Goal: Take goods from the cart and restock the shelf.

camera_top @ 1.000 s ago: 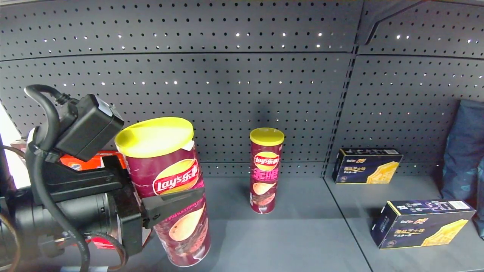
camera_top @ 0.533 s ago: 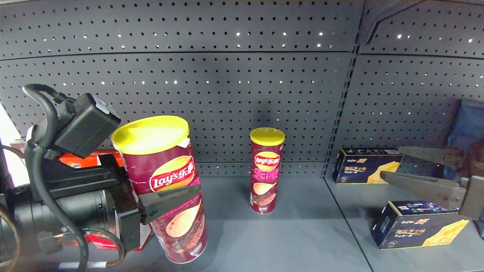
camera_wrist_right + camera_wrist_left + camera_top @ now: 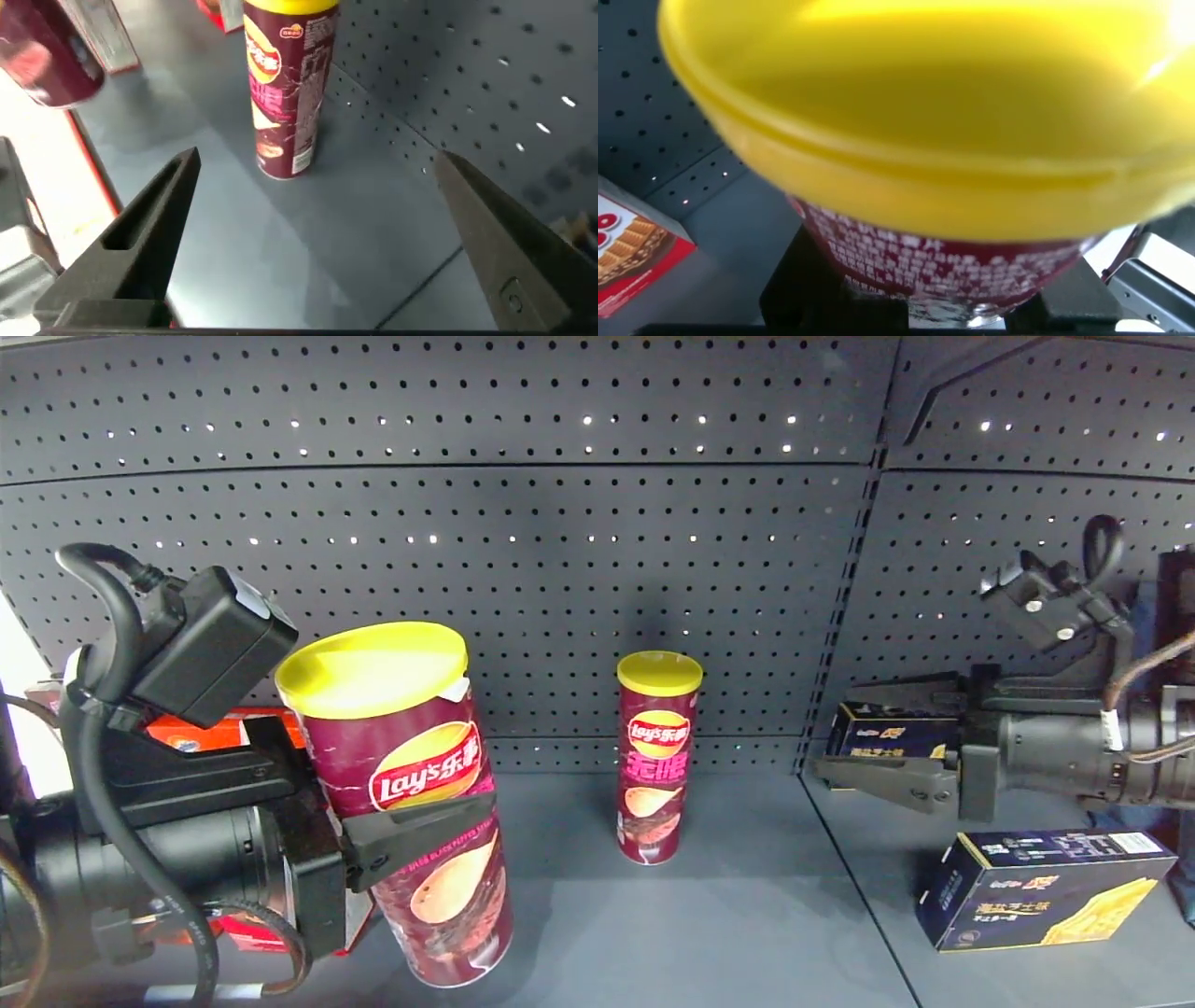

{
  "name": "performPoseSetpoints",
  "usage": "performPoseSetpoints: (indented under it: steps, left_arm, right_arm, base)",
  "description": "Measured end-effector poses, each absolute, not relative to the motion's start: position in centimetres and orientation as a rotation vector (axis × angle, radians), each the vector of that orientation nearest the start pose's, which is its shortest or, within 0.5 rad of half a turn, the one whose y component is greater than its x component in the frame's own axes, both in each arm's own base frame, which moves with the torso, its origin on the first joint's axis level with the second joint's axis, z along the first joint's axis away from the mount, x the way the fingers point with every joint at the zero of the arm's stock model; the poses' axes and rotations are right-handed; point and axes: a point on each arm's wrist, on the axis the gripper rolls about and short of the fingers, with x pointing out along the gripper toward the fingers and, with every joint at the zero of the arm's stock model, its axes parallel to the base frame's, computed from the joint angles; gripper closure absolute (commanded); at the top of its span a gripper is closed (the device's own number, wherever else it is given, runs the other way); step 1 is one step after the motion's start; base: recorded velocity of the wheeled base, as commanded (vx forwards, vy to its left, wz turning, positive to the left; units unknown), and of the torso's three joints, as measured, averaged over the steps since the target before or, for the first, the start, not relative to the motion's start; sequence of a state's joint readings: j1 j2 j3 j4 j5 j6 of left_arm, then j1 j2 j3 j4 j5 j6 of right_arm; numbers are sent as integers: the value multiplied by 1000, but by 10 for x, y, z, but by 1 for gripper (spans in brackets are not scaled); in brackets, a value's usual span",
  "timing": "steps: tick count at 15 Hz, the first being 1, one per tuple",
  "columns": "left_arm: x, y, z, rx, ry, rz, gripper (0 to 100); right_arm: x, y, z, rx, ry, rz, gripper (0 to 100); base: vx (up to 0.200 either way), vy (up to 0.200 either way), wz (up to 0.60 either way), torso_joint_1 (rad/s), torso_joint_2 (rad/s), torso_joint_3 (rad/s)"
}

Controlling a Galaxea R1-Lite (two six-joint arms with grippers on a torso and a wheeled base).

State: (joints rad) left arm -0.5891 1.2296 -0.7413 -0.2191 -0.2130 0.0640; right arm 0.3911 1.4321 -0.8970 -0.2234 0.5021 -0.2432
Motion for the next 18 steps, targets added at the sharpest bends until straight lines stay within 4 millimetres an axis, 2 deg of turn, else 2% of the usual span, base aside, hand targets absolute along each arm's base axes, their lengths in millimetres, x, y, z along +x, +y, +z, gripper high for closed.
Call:
performPoseSetpoints:
  steps: [5,10,18]
  left_arm:
    - [154,-109,240,112,245,-808,100]
    - [155,-108,240,112,249,-801,100]
    - [156,-108,239,112,253,-800,100]
  right_arm:
    - [251,128,229,-218,218,1092,0]
    - [280,142,214,-201,145,1204,0]
    - [306,156,182,-167,229,1271,0]
  base:
    - [0,0,0,0,0,0]
    - [0,0,0,0,0,0]
    - [0,0,0,0,0,0]
